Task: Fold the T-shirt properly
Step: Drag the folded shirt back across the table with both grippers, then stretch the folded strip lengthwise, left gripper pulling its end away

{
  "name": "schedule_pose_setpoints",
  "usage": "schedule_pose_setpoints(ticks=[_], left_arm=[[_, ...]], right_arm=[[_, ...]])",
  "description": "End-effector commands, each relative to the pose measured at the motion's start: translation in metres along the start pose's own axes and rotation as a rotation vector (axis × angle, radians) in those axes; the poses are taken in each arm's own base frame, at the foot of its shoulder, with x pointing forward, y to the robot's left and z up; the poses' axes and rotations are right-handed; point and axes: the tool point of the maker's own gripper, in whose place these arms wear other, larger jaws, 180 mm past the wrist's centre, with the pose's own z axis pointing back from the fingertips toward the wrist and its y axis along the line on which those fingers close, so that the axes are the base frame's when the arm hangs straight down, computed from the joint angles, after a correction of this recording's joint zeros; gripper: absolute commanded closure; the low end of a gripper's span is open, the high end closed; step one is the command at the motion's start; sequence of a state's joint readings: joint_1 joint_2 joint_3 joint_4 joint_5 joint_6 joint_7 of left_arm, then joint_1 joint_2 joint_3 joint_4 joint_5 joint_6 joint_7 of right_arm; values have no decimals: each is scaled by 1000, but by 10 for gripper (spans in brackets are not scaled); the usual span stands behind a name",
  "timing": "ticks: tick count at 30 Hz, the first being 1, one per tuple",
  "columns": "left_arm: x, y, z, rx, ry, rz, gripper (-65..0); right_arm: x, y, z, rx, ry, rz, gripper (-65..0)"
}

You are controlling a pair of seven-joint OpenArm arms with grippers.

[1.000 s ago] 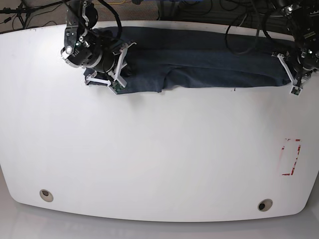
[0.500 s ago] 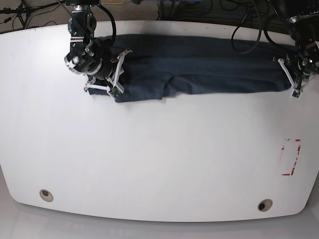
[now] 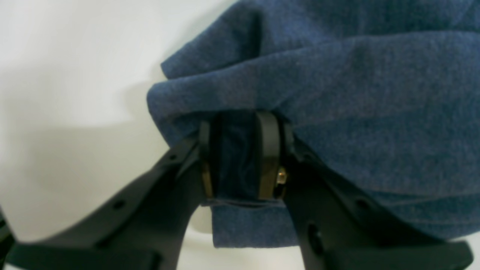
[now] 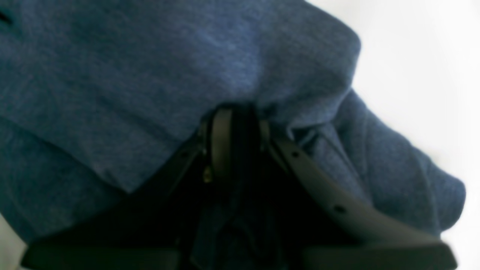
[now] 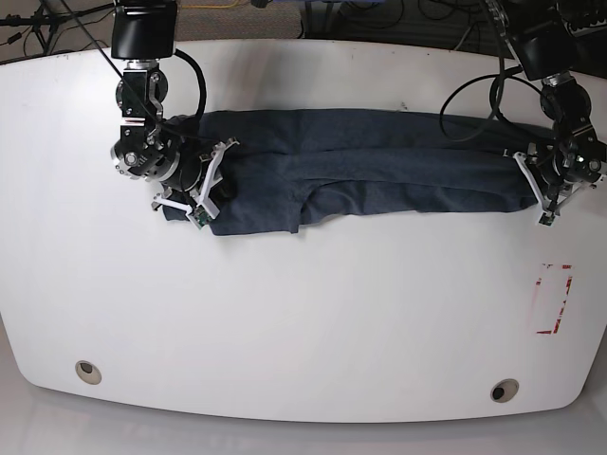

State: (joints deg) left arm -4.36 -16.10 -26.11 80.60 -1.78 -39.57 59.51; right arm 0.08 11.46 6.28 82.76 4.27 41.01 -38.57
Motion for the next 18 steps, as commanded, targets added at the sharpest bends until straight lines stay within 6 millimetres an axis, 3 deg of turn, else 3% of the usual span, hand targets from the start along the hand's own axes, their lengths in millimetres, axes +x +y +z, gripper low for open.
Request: schedule_pose_setpoints(ticks=[1,7,10,18], left_arm=[[14,9,6,17,-28,-7,-160],[35,17,18,43,-83,-9,-165],[44,33,31,83,-96,24,-185],[63,72,58,140,-113,159,-404]], right_arm=[[-39,-16,6,-66,188,39,-95],[-25,-18,10,-84,158,63,-95],[-14,-19,11,-92,135,73,-95],[-4,-9,5,-77,120,60,-95]])
